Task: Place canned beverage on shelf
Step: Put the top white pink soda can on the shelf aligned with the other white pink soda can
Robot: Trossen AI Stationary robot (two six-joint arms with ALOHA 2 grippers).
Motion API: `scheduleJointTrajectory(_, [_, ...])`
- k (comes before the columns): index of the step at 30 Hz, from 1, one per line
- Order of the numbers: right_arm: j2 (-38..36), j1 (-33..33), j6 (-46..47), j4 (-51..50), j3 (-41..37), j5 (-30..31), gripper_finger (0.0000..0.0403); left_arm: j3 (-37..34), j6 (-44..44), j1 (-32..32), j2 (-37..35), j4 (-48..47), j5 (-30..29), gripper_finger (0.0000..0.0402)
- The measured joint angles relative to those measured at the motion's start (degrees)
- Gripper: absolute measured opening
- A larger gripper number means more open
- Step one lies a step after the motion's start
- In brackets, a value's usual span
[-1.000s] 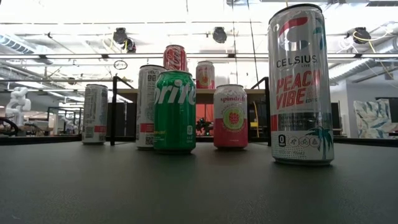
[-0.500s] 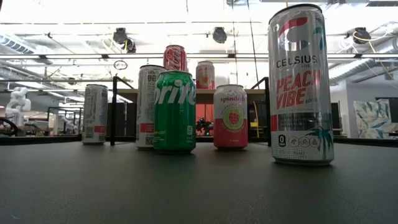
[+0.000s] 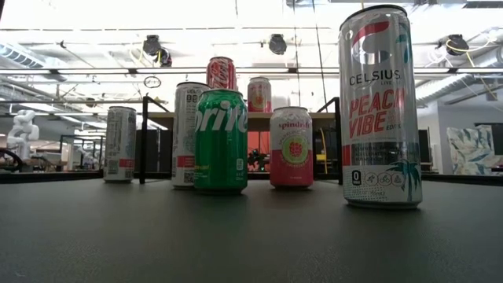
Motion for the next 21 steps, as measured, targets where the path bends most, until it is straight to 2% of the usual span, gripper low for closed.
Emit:
scheduleJointTrajectory(4, [0.66,0.0,-2.59,-0.51,0.44,-0.2,0.0395,0.04,2.64,0.04,0.84,2.13,-0.06,0.0285])
scheduleJointTrajectory(14, [0.68,3.1,-12.34,-2.06,0.44,0.22,0.0393,0.07,1.63,0.02,2.05,2.09,-0.09,0.0284])
scheduleJointTrajectory(21, [0.69,5.78,-16.09,-4.64,0.42,8.36,0.0393,0.07,0.7,0.17,2.11,2.04,-0.16,0.0284])
